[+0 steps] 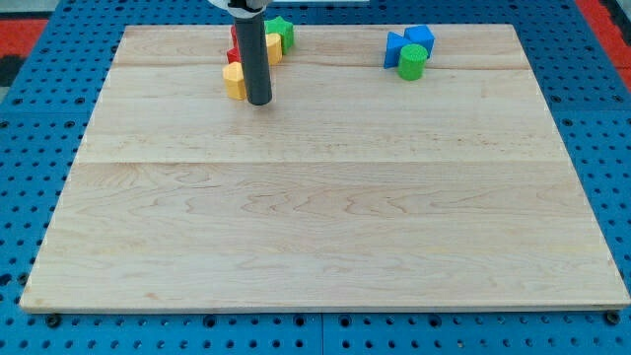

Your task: Move your arm towards top right

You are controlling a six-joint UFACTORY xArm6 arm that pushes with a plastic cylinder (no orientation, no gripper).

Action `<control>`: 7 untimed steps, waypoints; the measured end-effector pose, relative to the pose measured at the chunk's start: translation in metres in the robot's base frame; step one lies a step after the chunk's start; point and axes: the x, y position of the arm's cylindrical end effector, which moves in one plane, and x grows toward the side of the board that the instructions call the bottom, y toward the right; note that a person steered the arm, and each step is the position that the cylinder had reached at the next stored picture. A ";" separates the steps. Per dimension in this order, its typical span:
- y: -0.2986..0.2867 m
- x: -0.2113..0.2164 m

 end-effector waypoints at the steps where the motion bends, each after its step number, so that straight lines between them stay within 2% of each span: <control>1: 0.000 0.000; 2: 0.000 0.004; 4: 0.054 0.004; 7: 0.054 0.004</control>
